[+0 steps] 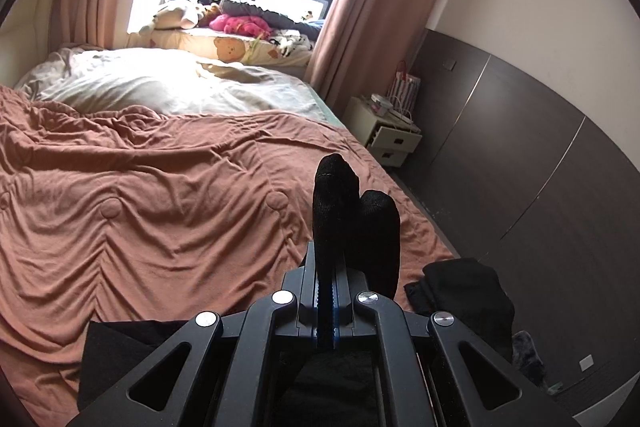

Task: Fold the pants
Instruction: 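Lift the pants leg with the left tool and carry it over the other leg, then lower the held leg onto the pants and open the left tool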

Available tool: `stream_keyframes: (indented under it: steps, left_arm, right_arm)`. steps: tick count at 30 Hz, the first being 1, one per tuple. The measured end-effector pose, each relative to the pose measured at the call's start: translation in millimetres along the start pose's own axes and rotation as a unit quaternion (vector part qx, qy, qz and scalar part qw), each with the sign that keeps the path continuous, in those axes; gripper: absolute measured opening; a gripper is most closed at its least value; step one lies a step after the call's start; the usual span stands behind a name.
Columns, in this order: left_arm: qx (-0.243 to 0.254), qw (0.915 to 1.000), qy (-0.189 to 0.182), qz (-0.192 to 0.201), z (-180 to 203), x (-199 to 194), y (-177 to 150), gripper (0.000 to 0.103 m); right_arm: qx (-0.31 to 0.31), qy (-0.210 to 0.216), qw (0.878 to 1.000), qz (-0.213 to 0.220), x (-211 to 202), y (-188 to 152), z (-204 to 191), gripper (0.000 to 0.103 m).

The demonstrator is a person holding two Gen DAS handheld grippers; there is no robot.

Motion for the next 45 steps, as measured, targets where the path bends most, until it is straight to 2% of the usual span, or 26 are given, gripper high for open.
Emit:
stream_keyframes:
  steps: [3, 6, 14, 17, 19, 23, 26, 31, 37, 45]
  left_arm:
    - [0.004, 0.9998, -0.003, -0.017, 16.4, 20.9, -8.1, 0.004]
    - [-0.004, 0.9999, 0.002, -0.016, 21.7, 27.6, -1.3, 0.004]
    - [-0.035, 0.9974, 0.035, 0.053, 5.3, 16.8, 52.8, 0.004]
    - [-0.047, 0.9945, 0.052, 0.078, -1.6, 18.2, 62.3, 0.004]
    - [-0.050, 0.9942, 0.057, 0.076, -1.6, 29.0, 60.0, 0.004]
    - [-0.029, 0.9983, 0.042, 0.028, 20.7, 68.8, 32.6, 0.004]
    - [0.000, 0.9998, 0.015, -0.013, 53.1, 92.7, -2.0, 0.004]
    - [0.030, 0.9964, -0.032, -0.073, 103.5, 111.9, -55.4, 0.004]
    - [0.036, 0.9900, -0.064, -0.121, 130.0, 113.3, -105.6, 0.004]
    - [0.052, 0.9821, -0.097, -0.153, 157.8, 100.7, -162.6, 0.004]
  right_arm:
    - [0.005, -0.003, 1.000, -0.002, 0.5, 1.4, 10.5, 0.087]
    - [0.013, -0.003, 1.000, -0.006, 0.5, 2.2, 22.7, 0.087]
    - [0.036, 0.006, 0.999, -0.017, 8.9, 9.7, 46.5, 0.087]
    - [0.034, 0.010, 0.999, -0.019, 13.2, 14.5, 48.1, 0.087]
    - [0.032, 0.012, 0.999, -0.020, 14.1, 17.4, 50.1, 0.087]
    - [0.032, 0.014, 0.999, -0.021, 15.3, 20.1, 55.4, 0.087]
    - [0.032, 0.014, 0.999, -0.024, 15.9, 19.5, 59.1, 0.087]
    - [0.034, 0.013, 0.999, -0.029, 12.9, 15.6, 64.2, 0.087]
    - [0.038, 0.021, 0.999, -0.029, 7.6, 12.0, 65.9, 0.087]
    - [0.042, 0.033, 0.998, -0.027, 1.7, 6.9, 63.4, 0.087]
Point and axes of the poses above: each gripper's, at about its wrist camera, not at the fingertips, and x roughly the way its jaws point, z to its right, y to its top, the point moved 9 cm from there along x, roughly the way its jaws point, and after that the axes turned 4 degrees about -z, right-handed, at the moved point
